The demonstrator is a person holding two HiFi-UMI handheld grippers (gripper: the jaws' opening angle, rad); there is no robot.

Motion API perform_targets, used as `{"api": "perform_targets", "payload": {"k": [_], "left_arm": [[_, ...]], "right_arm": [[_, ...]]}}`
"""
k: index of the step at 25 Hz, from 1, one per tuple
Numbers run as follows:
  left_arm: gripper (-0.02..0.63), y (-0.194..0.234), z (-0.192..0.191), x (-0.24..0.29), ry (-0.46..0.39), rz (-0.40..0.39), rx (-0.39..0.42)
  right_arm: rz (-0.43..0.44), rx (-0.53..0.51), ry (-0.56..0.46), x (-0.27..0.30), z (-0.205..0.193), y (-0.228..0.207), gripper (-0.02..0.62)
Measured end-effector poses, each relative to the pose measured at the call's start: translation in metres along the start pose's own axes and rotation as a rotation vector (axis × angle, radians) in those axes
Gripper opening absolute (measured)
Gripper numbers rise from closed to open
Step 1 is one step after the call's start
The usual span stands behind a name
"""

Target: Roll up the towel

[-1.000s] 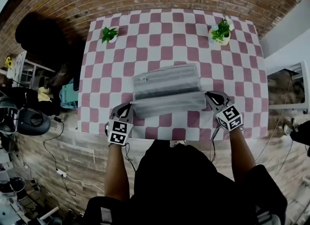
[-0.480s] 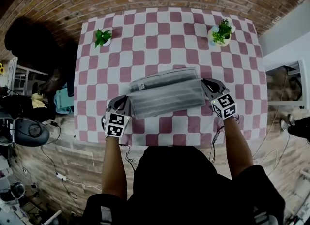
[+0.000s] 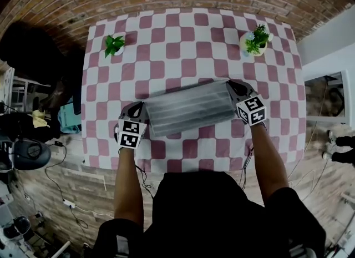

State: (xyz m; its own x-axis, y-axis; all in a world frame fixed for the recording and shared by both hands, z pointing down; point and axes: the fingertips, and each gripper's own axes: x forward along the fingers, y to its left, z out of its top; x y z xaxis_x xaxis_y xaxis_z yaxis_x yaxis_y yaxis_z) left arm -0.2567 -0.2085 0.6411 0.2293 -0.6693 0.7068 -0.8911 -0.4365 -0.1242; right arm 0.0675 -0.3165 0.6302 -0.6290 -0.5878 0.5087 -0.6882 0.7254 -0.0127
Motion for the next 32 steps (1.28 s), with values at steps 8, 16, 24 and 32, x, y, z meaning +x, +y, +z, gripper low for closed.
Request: {"api": "perform_targets", "payload": {"k": [8,16,24,32], "left_arm": [[0.009,0.012,-0.011,0.026,0.024,0.037,-0.067],[0.164,0.019,-0.019,0.003,0.005,0.121,-0.122],[0.25,-0.01,-0.018,-0.032,-0.026,0.103,-0.127],[0.256,-0.055,-0.015,-0.048,-0.056,0.058,-0.113]], "right_arm": [[-0.018,0.037,0.053,0.028,-0.016,-0.008,0.012],[-0.096,0.162,0.029,-0.005,-0.019,-0.022,0.127],[-0.037,0.457,0.057,-0.065,-0.046,0.01,0.181],[0.019,0.864,0.099,-0.092,-0.081,0.043,0.213]]}}
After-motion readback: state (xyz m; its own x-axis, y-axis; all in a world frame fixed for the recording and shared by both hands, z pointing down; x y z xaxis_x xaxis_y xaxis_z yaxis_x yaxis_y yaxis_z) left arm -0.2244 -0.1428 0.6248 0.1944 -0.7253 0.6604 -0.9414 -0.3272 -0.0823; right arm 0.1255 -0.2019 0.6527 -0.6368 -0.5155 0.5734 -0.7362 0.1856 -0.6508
